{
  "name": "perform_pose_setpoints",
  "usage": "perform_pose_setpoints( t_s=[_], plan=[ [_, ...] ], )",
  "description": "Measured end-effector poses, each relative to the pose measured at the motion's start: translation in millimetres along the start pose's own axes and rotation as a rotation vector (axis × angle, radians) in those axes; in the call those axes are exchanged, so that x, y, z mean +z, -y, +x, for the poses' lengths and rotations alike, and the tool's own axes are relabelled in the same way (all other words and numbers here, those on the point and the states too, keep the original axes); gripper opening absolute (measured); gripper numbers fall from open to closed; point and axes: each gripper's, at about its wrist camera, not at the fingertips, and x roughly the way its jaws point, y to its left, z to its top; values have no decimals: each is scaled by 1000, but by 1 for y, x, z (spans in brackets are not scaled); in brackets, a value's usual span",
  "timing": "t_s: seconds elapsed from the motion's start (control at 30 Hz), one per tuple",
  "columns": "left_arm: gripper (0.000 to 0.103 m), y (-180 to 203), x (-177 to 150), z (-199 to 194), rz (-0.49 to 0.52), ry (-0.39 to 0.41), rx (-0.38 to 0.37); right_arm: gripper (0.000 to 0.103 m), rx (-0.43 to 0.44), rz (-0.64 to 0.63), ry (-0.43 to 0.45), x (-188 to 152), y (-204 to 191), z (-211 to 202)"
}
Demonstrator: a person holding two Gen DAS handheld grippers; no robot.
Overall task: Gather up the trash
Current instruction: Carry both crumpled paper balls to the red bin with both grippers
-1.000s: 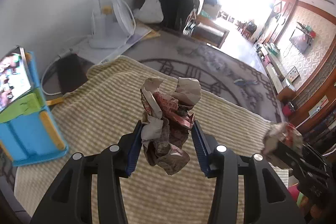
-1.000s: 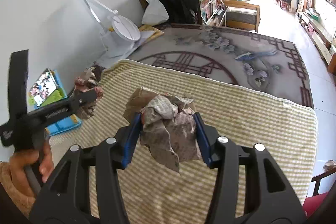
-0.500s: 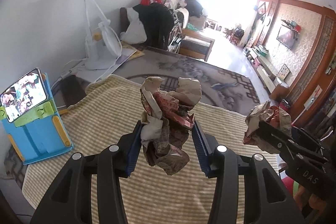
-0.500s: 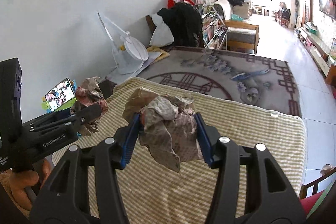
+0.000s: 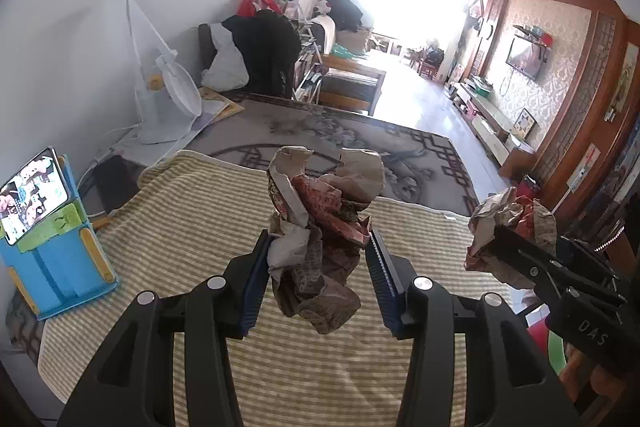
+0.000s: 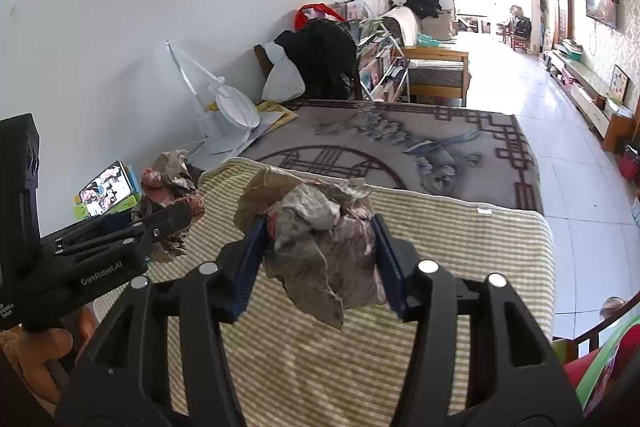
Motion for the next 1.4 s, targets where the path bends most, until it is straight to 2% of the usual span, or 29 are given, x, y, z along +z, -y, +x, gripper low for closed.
perform_pose_setpoints(
  t_s=[0.6, 1.23, 1.4],
  plan=[
    [45, 69, -11, -12, 55, 7, 0, 52, -7, 33, 28, -15, 58, -42],
    [45, 194, -58, -48, 27, 9, 41, 52, 29, 7, 22, -35, 160, -119],
    [45, 221, -70, -55, 26, -2, 26, 52, 30, 13, 20, -45, 181, -135]
  ],
)
